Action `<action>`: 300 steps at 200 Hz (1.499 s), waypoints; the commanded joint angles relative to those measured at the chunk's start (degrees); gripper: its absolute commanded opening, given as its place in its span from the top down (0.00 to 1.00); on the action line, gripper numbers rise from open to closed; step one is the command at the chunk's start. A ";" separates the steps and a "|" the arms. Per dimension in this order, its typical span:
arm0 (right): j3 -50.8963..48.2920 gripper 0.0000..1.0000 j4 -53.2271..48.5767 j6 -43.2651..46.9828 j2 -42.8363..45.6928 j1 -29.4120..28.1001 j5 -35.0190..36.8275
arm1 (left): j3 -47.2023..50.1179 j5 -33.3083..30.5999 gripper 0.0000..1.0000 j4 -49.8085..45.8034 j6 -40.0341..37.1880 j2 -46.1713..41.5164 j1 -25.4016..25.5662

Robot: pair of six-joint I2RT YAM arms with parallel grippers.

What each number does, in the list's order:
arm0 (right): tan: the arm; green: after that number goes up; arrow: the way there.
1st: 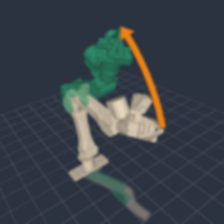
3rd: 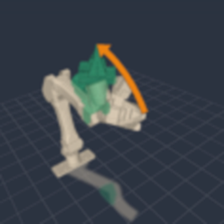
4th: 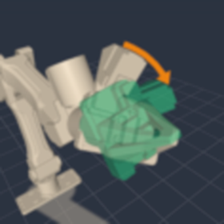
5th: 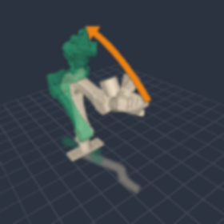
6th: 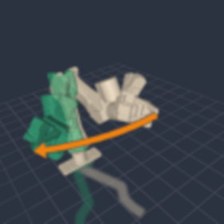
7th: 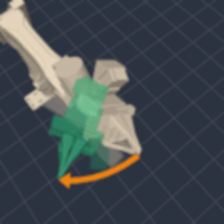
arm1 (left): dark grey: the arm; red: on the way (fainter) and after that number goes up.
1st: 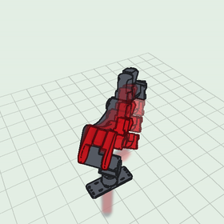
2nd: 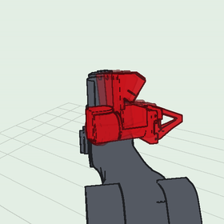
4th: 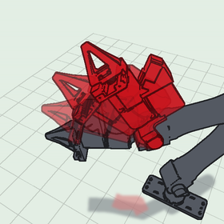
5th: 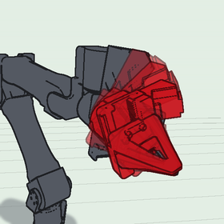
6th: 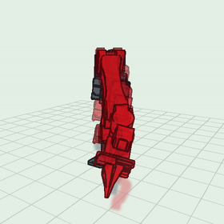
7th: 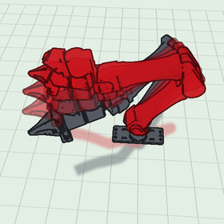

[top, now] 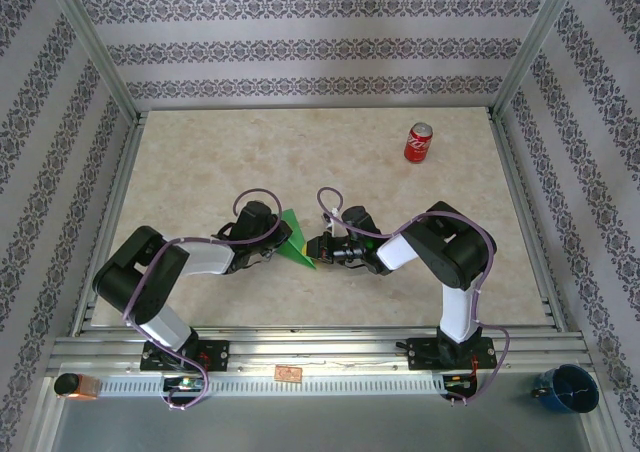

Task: Fold a paper plane with a square sheet of paper (pick it up from the middle)
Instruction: Fourth fold the wing at the center of the table.

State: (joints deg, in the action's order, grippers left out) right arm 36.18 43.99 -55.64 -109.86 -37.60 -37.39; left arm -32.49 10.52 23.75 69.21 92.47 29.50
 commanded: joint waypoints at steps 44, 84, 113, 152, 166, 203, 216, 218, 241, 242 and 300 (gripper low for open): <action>-1.29 1.00 -4.88 -0.61 -0.66 1.35 0.65 | -1.85 0.86 0.92 3.96 -0.50 2.75 -0.84; -1.38 1.00 -4.79 -0.87 -0.79 1.41 0.65 | -2.29 0.64 0.92 2.93 -0.51 3.07 -0.89; -1.38 1.00 -4.79 -0.81 -0.79 1.53 0.56 | -2.40 0.98 0.92 3.47 -0.62 3.76 -0.89; -1.47 1.00 -4.70 -0.94 -0.79 1.60 0.56 | -2.83 1.65 0.92 3.58 -0.42 5.42 -0.88; -1.47 1.00 -4.70 -0.87 -0.88 1.58 0.56 | -2.73 1.62 0.92 3.71 -0.28 5.75 -0.92; -1.56 1.00 -4.70 -0.86 -0.97 1.59 0.65 | -3.28 2.44 0.92 3.66 -1.06 5.96 -1.01; -1.56 1.00 -4.79 -0.74 -0.97 1.61 0.65 | -3.69 2.87 0.92 3.13 -1.67 5.82 -1.00; -1.56 1.00 -4.79 -0.71 -0.97 1.60 0.65 | -3.71 2.87 0.92 3.10 -1.81 5.80 -0.97; -1.64 1.00 -4.85 -0.81 -0.90 1.66 0.80 | -4.56 3.48 0.92 2.13 -2.57 6.33 -1.01; -1.64 1.00 -4.86 -0.84 -0.85 1.71 0.81 | -4.58 3.55 0.92 2.11 -2.58 6.41 -1.01; -1.37 1.00 -5.92 -0.53 0.37 1.73 0.90 | -4.91 5.82 0.94 1.57 -2.01 10.57 -1.02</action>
State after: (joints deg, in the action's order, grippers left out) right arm 36.18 43.48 -56.88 -109.78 -36.97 -38.00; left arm -37.87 14.94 26.24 67.88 100.84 29.12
